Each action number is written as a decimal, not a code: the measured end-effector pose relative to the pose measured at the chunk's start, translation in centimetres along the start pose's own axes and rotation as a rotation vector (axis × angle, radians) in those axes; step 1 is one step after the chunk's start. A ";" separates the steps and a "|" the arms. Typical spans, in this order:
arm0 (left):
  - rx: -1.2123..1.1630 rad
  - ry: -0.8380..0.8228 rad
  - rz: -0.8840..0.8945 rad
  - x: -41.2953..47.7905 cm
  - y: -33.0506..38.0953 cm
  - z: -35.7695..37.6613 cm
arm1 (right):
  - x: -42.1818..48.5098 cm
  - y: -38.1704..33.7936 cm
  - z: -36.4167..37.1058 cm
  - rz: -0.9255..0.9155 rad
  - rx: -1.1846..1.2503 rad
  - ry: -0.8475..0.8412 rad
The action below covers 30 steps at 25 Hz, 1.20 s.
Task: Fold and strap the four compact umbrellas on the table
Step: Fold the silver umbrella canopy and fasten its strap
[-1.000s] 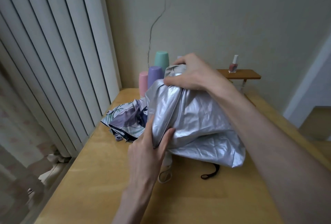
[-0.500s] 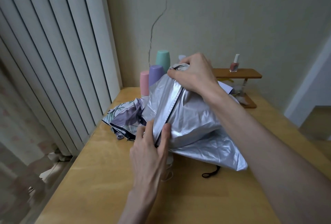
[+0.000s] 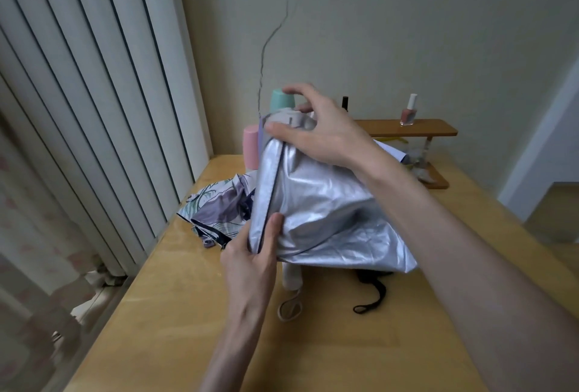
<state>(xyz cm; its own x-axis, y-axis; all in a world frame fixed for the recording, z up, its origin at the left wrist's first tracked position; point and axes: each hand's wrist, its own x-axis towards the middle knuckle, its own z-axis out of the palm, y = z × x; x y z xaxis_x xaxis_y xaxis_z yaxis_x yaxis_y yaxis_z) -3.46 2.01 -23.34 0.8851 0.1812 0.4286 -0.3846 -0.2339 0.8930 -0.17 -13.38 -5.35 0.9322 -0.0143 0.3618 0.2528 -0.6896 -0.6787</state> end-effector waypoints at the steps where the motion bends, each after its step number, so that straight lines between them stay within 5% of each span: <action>1: -0.051 0.027 -0.058 0.2 -0.4 0.0 | -0.6 0.2 -0.6 -0.018 -0.043 -0.042; 4: -0.184 0.091 -0.205 0.5 -0.7 -0.4 | -3.1 1.9 -2.7 -0.031 -0.007 -0.083; 8: -0.236 0.158 -0.197 0.5 0.2 -1.3 | -6.5 5.1 -3.9 -0.120 0.409 -0.136; 10: -0.238 0.177 -0.222 0.4 0.5 -1.3 | -7.0 6.5 -3.2 -0.147 0.332 -0.205; 15: -0.201 0.177 -0.252 0.7 -0.2 -1.5 | -6.2 8.9 -1.1 -0.133 0.408 -0.036; 19: -0.227 0.146 -0.277 0.9 -0.4 -1.4 | -6.9 8.8 -0.8 0.022 0.814 -0.205; 24: -0.310 0.136 -0.252 1.0 -0.1 -1.3 | -7.2 8.8 -0.8 -0.002 0.921 -0.265; 27: -0.287 0.171 -0.255 1.0 -0.4 -1.4 | -7.5 8.8 -1.4 -0.141 0.621 -0.349; 30: -0.237 0.175 -0.237 0.9 -0.5 -1.3 | -7.2 8.9 -1.0 -0.100 0.440 -0.185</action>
<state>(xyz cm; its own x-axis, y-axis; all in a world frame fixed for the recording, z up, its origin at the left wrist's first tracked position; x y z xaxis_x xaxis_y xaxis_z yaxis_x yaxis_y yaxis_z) -2.76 3.51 -23.25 0.9063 0.3693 0.2053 -0.2431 0.0583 0.9682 -4.87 -20.17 -13.32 0.9182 0.1923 0.3464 0.3916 -0.3088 -0.8667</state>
